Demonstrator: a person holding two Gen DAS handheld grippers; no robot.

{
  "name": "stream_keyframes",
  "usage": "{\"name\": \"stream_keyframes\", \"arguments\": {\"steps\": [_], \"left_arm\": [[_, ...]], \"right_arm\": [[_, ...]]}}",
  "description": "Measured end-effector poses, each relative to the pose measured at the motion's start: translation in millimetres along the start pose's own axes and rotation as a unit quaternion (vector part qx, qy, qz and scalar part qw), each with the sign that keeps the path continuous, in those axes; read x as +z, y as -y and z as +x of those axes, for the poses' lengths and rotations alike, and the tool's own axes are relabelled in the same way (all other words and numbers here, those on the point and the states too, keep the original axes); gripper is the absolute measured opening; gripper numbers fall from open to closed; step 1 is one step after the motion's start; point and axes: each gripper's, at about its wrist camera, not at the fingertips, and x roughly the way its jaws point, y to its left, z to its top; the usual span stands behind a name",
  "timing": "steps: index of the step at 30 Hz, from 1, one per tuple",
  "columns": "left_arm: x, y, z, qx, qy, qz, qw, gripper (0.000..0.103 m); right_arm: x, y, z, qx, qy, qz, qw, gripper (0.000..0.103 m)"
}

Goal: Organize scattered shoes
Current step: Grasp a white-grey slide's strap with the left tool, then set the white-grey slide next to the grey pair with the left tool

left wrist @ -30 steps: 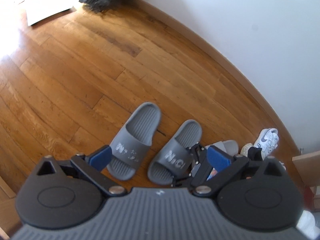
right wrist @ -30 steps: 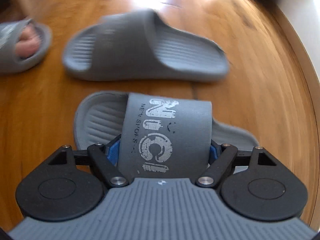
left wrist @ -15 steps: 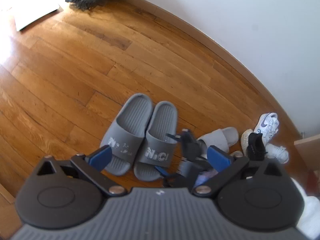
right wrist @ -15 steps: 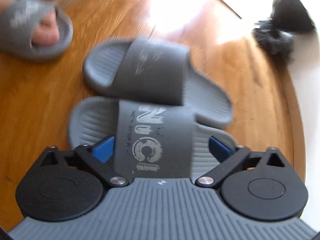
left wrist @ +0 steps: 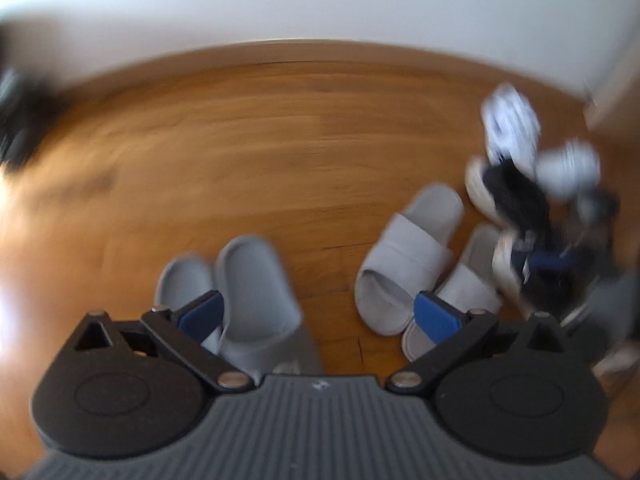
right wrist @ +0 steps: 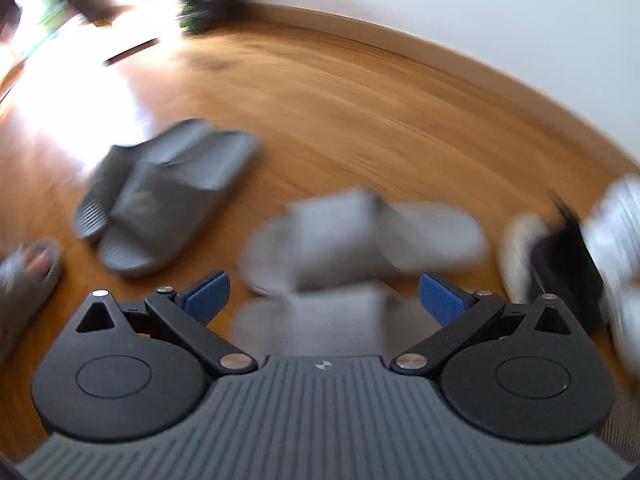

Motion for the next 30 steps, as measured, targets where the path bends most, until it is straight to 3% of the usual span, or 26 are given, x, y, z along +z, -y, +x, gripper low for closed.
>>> {"name": "stream_keyframes", "arguments": {"steps": [3,4,5,8,11,16,19,20,22,26,28,30], "left_arm": [[15,58,34,0.014,0.03,0.101,0.9944,0.102],[21,75,51,-0.003,0.034,0.12,0.9922,0.102],[28,90,74,-0.044,0.023,0.127,0.9906,0.102],[34,114,112,-0.093,0.016,0.12,0.9883,0.102],[38,124,160,-0.071,-0.023,0.113,0.9908,0.102],[35,106,214,-0.091,-0.077,0.055,0.9913,0.102],[31,97,219,-0.087,-0.047,0.006,0.9951,0.093],[28,91,217,-0.075,-0.043,-0.013,0.9962,0.086],[23,78,213,-0.048,-0.037,-0.052,0.9968,0.084],[5,39,202,0.021,-0.07,-0.165,0.9835,0.085],[-4,24,198,0.028,-0.106,-0.199,0.974,0.092],[-9,5,188,0.016,-0.123,-0.22,0.9675,0.088]], "right_arm": [[-12,23,-12,0.002,0.006,0.039,0.999,0.102],[-14,27,-15,0.001,0.008,0.041,0.999,0.102],[-16,30,-17,0.002,0.009,0.042,0.999,0.102],[-20,34,-14,0.007,0.005,0.049,0.999,0.102],[-17,35,-6,0.013,0.0,0.052,0.999,0.102],[-19,37,3,0.019,-0.017,0.053,0.998,0.102],[-22,35,6,0.02,-0.029,0.048,0.998,0.102],[-24,33,5,0.02,-0.032,0.045,0.998,0.102],[-25,32,7,0.021,-0.035,0.043,0.998,0.102],[-23,28,6,0.027,-0.037,0.045,0.998,0.102],[-22,25,7,0.034,-0.036,0.04,0.998,0.102],[-16,14,11,0.047,-0.029,0.011,0.998,0.102]]}}
